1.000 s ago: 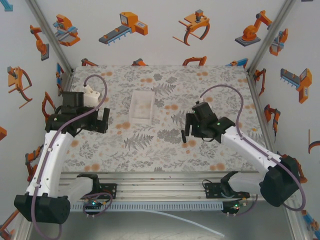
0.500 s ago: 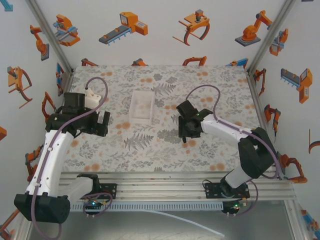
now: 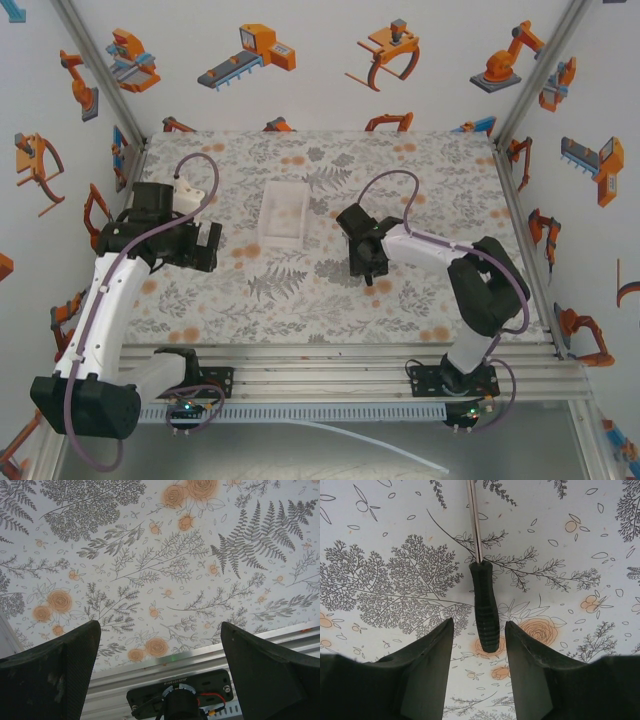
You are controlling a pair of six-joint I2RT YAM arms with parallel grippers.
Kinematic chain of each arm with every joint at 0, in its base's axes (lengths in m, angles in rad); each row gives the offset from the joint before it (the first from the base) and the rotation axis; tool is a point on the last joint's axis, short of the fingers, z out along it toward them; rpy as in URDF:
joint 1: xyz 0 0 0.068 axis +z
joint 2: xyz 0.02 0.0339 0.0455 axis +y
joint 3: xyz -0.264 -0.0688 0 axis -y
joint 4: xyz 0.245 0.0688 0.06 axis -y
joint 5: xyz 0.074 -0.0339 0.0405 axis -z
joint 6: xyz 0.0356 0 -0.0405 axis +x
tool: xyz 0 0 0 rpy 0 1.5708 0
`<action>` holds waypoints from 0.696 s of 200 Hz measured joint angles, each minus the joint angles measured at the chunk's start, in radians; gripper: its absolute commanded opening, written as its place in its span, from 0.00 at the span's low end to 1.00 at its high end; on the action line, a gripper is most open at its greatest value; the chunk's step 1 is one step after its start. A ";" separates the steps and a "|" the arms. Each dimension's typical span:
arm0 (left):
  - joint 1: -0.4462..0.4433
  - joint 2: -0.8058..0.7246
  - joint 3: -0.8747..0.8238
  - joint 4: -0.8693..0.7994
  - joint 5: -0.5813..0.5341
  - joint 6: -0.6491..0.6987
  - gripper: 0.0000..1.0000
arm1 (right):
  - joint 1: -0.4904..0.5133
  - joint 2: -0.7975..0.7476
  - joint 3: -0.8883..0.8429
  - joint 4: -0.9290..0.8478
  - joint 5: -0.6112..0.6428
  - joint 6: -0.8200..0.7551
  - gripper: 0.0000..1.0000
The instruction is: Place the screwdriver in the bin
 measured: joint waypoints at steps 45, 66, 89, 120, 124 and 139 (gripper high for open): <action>0.000 -0.001 -0.008 0.002 0.003 -0.004 0.97 | 0.000 0.008 -0.002 0.002 0.020 0.004 0.42; 0.000 -0.002 -0.016 0.003 0.003 -0.004 0.97 | 0.000 0.014 -0.003 0.011 0.023 0.008 0.41; 0.000 -0.003 -0.017 0.004 0.003 -0.004 0.97 | 0.000 0.030 -0.005 0.013 0.023 0.011 0.39; 0.000 -0.004 -0.017 0.005 0.003 -0.004 0.97 | 0.000 0.034 -0.011 0.027 0.022 0.026 0.37; 0.000 -0.004 -0.017 0.005 0.003 -0.004 0.97 | 0.000 0.033 -0.012 0.029 0.022 0.026 0.36; 0.000 -0.004 -0.017 0.005 0.004 -0.007 0.97 | 0.000 0.032 -0.016 0.036 0.018 0.030 0.35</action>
